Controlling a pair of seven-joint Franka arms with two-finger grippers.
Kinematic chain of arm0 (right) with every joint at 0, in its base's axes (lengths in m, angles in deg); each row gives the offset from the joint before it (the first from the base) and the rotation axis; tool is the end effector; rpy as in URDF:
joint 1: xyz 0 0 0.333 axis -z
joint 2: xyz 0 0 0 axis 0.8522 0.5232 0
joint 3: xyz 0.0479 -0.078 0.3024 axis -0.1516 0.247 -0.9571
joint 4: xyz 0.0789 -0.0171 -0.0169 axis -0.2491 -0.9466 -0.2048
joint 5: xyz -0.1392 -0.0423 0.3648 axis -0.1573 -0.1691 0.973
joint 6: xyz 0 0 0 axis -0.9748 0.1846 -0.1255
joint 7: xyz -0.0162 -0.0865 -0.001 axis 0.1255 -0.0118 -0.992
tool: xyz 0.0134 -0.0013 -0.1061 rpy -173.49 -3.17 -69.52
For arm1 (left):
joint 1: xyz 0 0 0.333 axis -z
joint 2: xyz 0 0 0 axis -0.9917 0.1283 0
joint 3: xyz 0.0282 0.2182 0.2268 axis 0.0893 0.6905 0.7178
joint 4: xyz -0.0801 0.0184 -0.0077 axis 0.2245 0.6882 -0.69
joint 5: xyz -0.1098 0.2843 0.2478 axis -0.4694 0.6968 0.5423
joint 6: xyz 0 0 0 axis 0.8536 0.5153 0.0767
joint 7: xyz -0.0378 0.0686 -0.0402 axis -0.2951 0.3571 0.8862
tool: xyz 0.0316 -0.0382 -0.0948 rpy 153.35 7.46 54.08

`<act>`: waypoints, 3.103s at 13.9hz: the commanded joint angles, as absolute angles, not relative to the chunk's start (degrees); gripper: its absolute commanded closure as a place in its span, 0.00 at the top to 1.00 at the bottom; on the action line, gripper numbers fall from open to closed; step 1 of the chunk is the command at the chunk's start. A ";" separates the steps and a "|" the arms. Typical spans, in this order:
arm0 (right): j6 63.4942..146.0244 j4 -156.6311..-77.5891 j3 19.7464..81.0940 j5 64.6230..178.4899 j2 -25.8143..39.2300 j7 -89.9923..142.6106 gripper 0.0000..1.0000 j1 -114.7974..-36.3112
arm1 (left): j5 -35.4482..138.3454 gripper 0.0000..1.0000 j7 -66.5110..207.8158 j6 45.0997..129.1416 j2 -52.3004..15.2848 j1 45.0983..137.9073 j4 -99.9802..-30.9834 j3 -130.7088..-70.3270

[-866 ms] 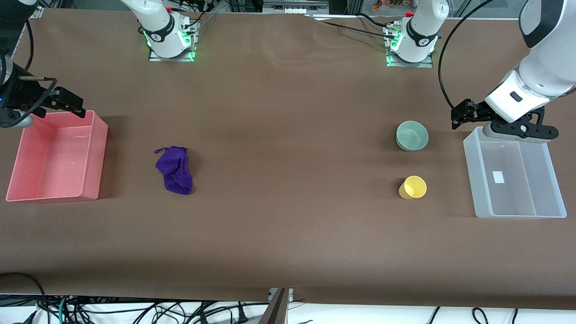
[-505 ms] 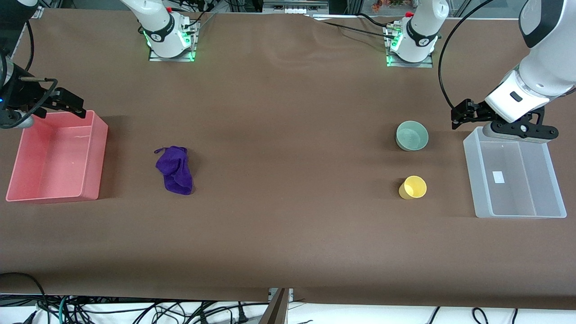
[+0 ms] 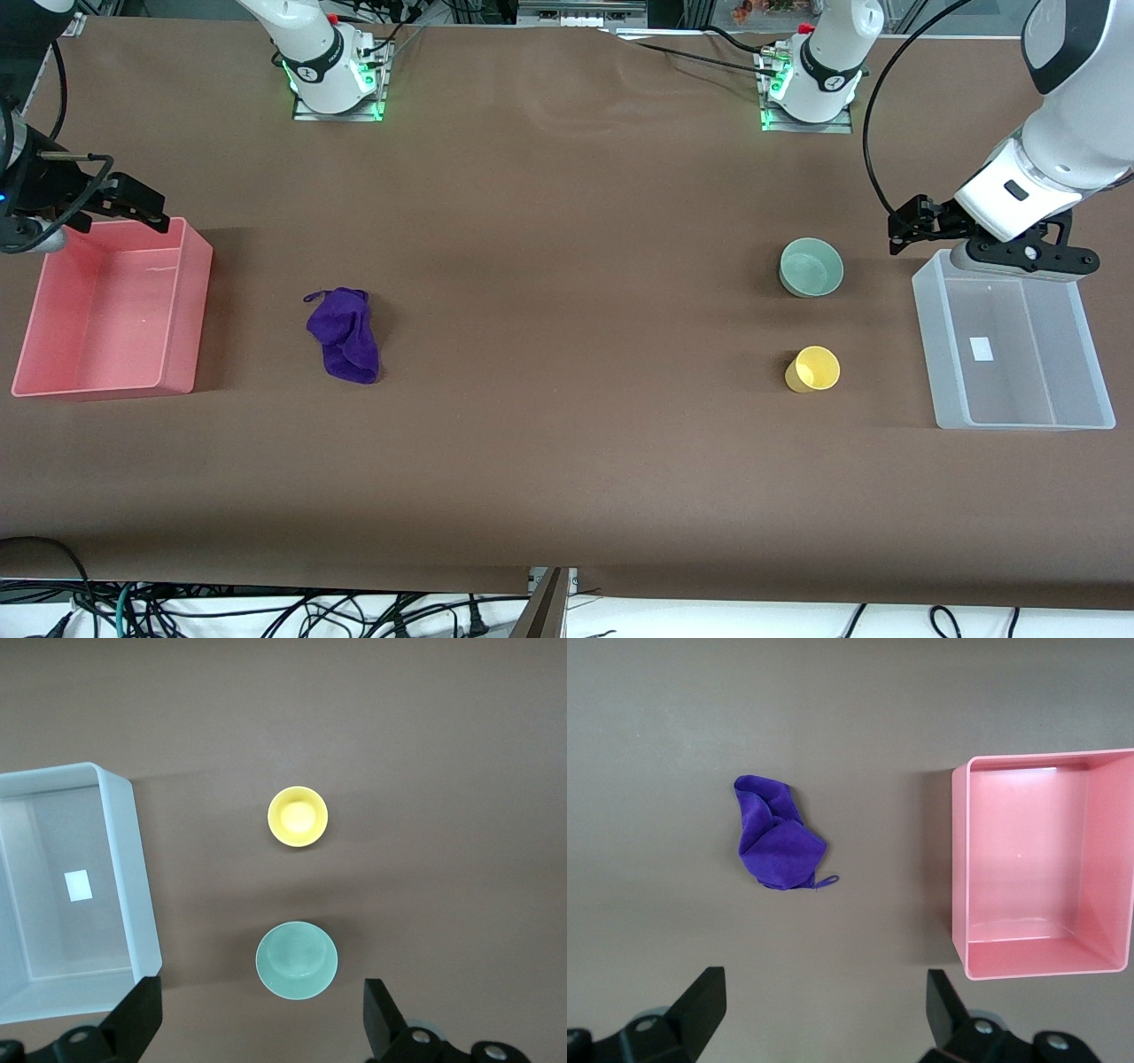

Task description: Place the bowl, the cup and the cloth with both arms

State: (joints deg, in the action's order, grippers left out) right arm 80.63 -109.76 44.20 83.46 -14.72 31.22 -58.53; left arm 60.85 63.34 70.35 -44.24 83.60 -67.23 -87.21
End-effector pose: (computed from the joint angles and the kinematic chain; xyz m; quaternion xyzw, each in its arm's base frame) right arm 0.5661 0.0061 0.5940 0.9997 0.0088 -0.0201 0.0100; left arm 0.5579 -0.0571 0.5472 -0.9982 0.0596 0.0089 0.0040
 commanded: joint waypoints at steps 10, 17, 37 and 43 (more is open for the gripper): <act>80.11 -108.18 43.92 83.22 -14.12 31.78 1.00 -58.37 | 59.74 1.00 62.09 68.31 -44.57 83.60 -67.02 -86.85; 79.67 -108.18 43.92 82.78 -14.38 31.78 1.00 -58.28 | 59.74 1.00 61.92 67.87 -44.57 83.60 -67.37 -86.85; 82.73 -114.66 43.30 82.86 -14.82 31.96 1.00 -58.28 | 60.18 1.00 32.50 103.98 -36.23 82.37 -99.98 -87.38; 107.92 -134.60 40.06 85.32 -12.11 32.56 1.00 -58.37 | 62.63 0.90 22.37 118.56 -27.19 81.58 -103.23 -87.29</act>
State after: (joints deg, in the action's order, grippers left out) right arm 99.42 -127.27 42.44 84.48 -11.52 31.33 -58.58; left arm 61.06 25.51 114.57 -30.85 82.54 -103.18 -87.24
